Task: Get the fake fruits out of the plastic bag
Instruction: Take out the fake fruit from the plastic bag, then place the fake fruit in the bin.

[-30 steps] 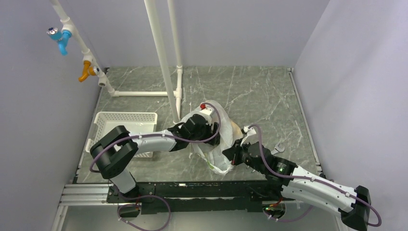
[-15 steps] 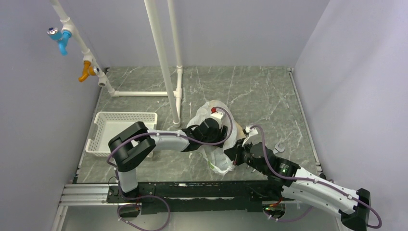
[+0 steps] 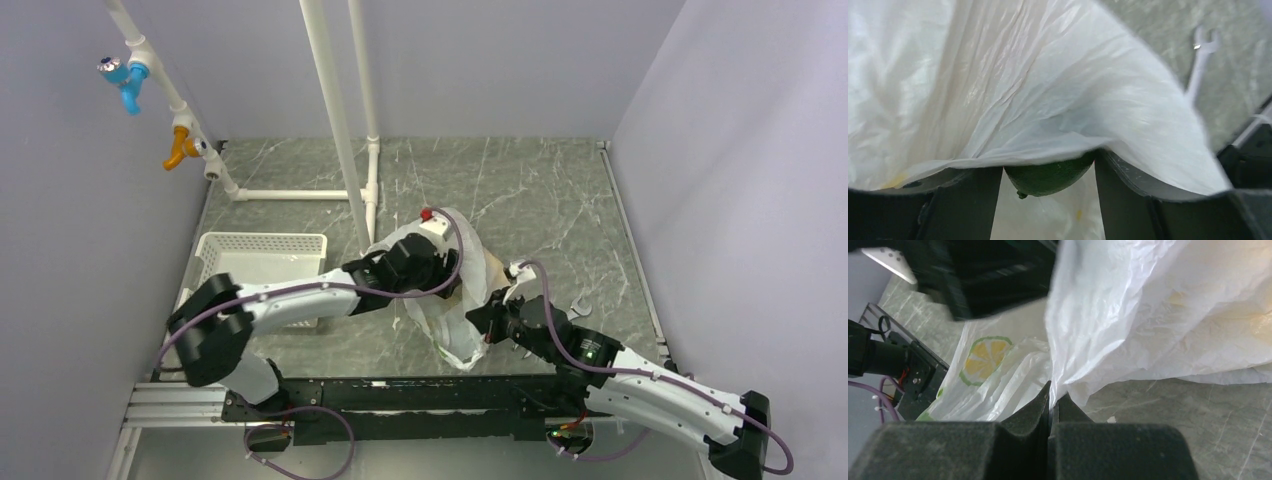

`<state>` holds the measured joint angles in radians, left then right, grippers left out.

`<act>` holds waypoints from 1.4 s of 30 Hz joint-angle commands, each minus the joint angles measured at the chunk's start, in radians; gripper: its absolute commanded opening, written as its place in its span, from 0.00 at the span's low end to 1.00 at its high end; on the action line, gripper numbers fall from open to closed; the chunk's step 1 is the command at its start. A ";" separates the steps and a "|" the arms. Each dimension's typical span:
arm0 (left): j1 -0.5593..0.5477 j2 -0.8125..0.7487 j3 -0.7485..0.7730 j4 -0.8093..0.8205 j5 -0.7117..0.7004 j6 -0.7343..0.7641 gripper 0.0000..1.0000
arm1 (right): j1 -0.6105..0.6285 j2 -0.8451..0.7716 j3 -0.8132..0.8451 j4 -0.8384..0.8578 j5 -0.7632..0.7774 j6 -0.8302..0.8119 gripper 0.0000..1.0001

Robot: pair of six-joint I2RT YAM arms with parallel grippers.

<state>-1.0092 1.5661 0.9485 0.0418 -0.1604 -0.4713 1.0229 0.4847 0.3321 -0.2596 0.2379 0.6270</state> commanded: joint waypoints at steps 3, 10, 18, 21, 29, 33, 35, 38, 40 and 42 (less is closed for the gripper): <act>0.007 -0.162 0.066 -0.157 0.061 -0.014 0.00 | 0.001 0.074 0.028 0.091 0.018 -0.059 0.00; 0.007 -0.331 -0.045 -0.177 0.148 -0.058 0.00 | 0.001 0.074 0.055 0.096 0.096 -0.093 0.00; 0.012 -0.575 -0.127 -0.317 0.312 -0.047 0.00 | 0.001 0.108 0.050 0.134 0.115 -0.116 0.00; 0.024 -0.733 -0.194 -0.360 0.251 -0.108 0.00 | 0.000 0.137 0.071 0.133 0.126 -0.142 0.00; 0.067 -1.058 -0.126 -0.786 -0.153 -0.273 0.00 | -0.001 0.161 0.079 0.174 0.106 -0.159 0.00; 0.068 -1.129 -0.099 -0.931 -0.414 -0.320 0.00 | -0.001 0.189 0.090 0.178 0.099 -0.165 0.00; 0.070 -1.093 -0.070 -0.985 -0.483 -0.317 0.00 | 0.000 0.191 0.094 0.176 0.097 -0.165 0.00; 0.089 -0.950 -0.010 -1.119 -0.572 -0.346 0.00 | -0.001 0.167 0.094 0.176 0.103 -0.162 0.00; 0.115 -0.876 0.000 -1.135 -0.608 -0.361 0.00 | -0.003 0.150 0.093 0.169 0.112 -0.164 0.00; 0.156 -0.854 -0.035 -1.071 -0.600 -0.319 0.00 | -0.001 0.138 0.096 0.152 0.121 -0.164 0.00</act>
<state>-0.9081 0.6331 0.9226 -0.9928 -0.6434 -0.7921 1.0225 0.6552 0.3805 -0.1310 0.3328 0.4774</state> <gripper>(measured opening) 0.658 0.009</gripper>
